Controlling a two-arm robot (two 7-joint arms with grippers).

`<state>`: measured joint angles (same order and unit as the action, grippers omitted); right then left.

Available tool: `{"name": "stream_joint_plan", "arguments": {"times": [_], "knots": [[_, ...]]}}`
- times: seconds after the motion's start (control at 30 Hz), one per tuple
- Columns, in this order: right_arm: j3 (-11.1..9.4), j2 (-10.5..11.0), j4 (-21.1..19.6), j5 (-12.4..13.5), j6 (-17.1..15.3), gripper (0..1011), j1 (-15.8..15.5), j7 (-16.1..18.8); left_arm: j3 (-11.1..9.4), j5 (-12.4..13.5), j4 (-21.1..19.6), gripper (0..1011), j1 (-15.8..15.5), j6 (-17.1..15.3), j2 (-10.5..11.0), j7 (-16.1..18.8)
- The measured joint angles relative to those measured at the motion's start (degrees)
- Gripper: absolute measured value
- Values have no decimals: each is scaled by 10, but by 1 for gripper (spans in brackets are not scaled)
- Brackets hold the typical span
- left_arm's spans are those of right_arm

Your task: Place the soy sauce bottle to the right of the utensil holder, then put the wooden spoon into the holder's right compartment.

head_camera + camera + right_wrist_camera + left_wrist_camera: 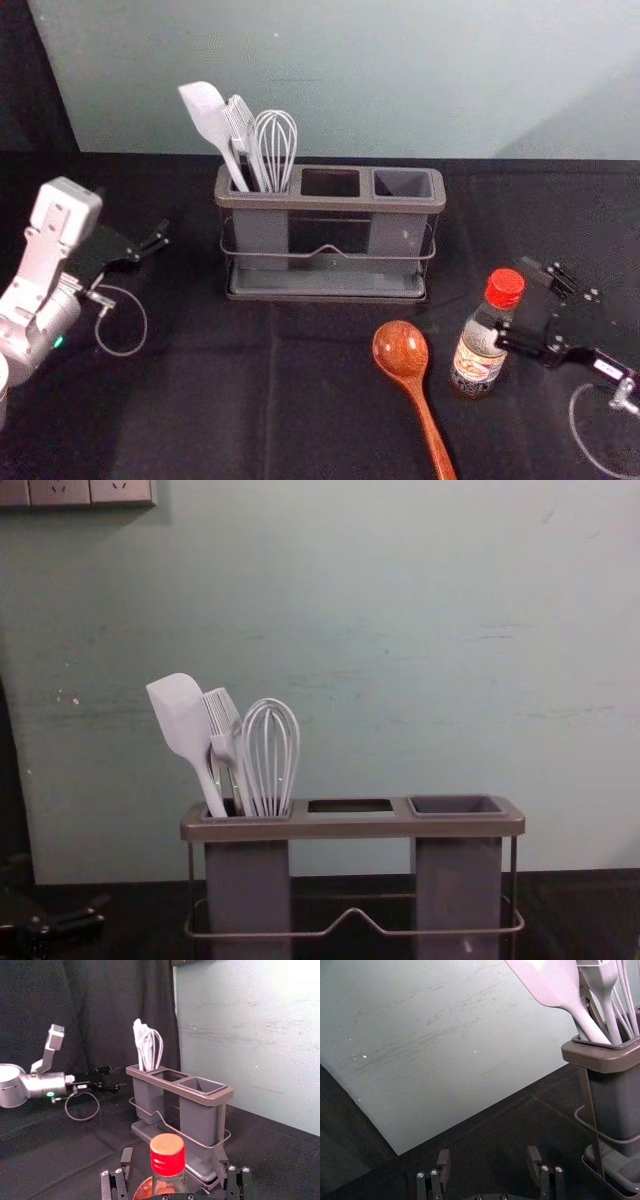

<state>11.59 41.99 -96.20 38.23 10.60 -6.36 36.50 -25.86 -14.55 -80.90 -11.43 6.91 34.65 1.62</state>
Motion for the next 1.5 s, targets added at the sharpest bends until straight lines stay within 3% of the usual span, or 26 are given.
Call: {"name": "stream_joint_plan", "arguments": {"times": [0.3, 0.6, 0.93, 1.23, 1.5], "knots": [[9, -25, 2, -30, -5, 1003, 11, -22, 0, 0, 0, 1005, 0, 0, 0, 0], [7, -29, -3, -43, -8, 964, 10, -25, 0, 0, 0, 1005, 0, 0, 0, 0], [-3, -26, -8, -47, -11, 707, 6, -25, 0, 0, 0, 1005, 0, 0, 0, 0], [-3, -31, 0, -49, -12, 390, 10, -21, 0, 0, 0, 1005, 0, 0, 0, 0], [-12, -30, -13, -50, -12, 383, 2, -27, 0, 0, 0, 1005, 0, 0, 0, 0]]}}
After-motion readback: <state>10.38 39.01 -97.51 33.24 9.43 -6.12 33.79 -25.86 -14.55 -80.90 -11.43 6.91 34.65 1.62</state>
